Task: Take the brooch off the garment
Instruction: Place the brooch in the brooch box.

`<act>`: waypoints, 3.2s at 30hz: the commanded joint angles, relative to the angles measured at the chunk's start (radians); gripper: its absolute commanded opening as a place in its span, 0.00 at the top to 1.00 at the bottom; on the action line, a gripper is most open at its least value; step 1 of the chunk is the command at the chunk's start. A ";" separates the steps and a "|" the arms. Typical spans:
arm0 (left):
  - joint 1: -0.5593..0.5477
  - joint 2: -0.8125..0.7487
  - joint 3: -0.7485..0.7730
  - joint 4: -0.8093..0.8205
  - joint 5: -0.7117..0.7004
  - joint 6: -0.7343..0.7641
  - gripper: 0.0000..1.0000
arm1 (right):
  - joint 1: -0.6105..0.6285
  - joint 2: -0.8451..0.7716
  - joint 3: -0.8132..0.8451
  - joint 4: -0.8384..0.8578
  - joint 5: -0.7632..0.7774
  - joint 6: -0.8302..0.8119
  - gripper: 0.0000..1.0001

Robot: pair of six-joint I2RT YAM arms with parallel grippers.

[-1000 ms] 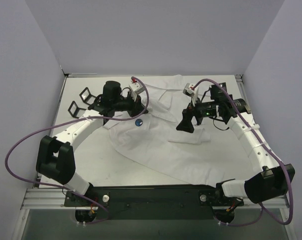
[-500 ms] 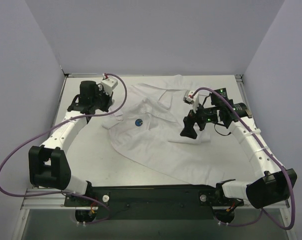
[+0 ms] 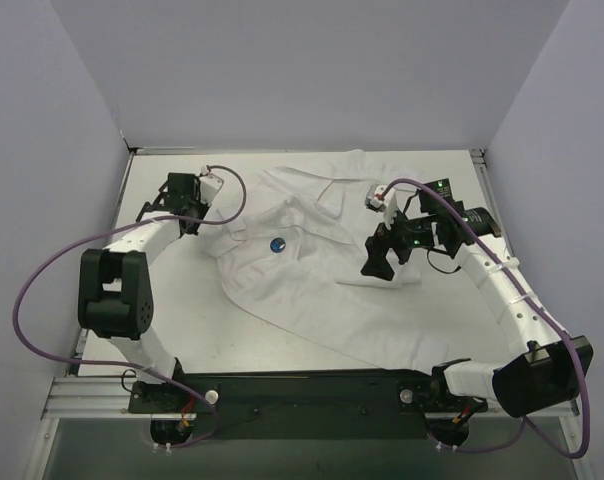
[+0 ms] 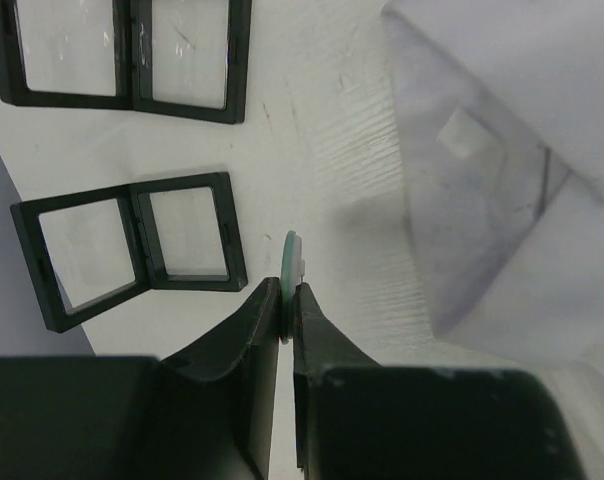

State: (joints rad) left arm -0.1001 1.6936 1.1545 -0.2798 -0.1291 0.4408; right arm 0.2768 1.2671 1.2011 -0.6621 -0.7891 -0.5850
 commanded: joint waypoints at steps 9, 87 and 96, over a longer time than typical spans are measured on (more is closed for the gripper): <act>0.080 0.129 0.047 0.159 -0.230 0.105 1.00 | 0.013 -0.011 -0.041 -0.013 -0.018 -0.027 0.00; 0.138 0.198 0.134 0.087 -0.182 0.056 0.57 | -0.011 -0.032 -0.104 -0.013 -0.056 -0.102 0.00; 0.137 0.158 0.136 0.071 -0.162 0.024 0.55 | -0.011 -0.037 -0.104 -0.011 -0.052 -0.101 0.00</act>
State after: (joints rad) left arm 0.0349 1.9244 1.2446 -0.1993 -0.3241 0.4988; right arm 0.2733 1.2610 1.1030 -0.6621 -0.8043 -0.6746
